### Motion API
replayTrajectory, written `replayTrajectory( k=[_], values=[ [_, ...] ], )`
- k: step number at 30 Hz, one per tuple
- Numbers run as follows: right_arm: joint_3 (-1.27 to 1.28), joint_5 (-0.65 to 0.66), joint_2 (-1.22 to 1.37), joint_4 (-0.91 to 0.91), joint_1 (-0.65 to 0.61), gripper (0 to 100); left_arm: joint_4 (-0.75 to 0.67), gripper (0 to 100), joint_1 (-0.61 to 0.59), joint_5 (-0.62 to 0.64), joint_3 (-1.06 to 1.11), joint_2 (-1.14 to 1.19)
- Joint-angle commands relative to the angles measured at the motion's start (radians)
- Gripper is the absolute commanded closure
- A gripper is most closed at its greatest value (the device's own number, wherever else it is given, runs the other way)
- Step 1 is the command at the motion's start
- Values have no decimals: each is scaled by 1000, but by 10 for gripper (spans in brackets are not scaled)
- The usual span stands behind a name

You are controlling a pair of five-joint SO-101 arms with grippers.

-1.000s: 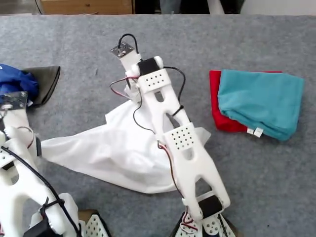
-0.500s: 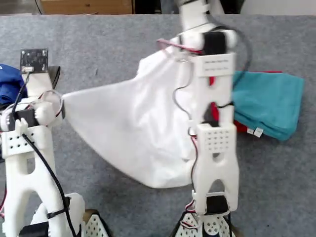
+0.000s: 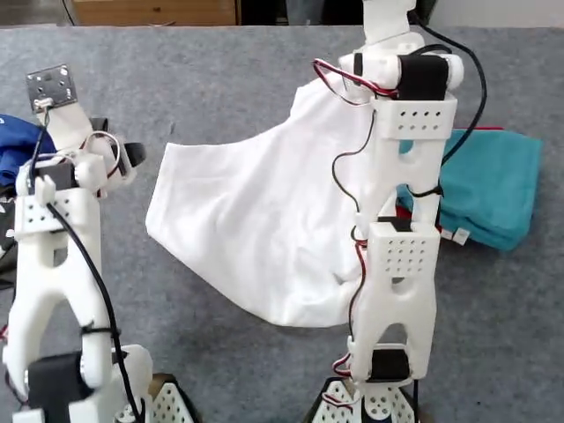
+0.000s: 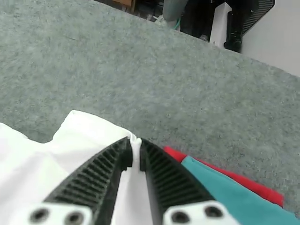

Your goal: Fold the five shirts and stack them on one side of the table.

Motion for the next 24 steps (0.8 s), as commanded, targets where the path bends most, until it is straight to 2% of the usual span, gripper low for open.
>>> replayTrajectory(
  k=[1,5,12,15,19,24],
  values=[
    [-8,25,-5,0,12,985,-38,719,5,31,-79,63],
    [-7,38,-5,0,15,985,-43,723,47,34,-148,207],
    [-2,72,-5,0,15,985,15,798,99,25,-282,485],
    [-2,72,-5,0,15,985,77,845,131,25,-305,517],
    [-2,72,-5,0,17,985,94,973,157,32,-289,529],
    [-2,72,-5,0,17,985,43,972,203,26,-157,526]
  ],
)
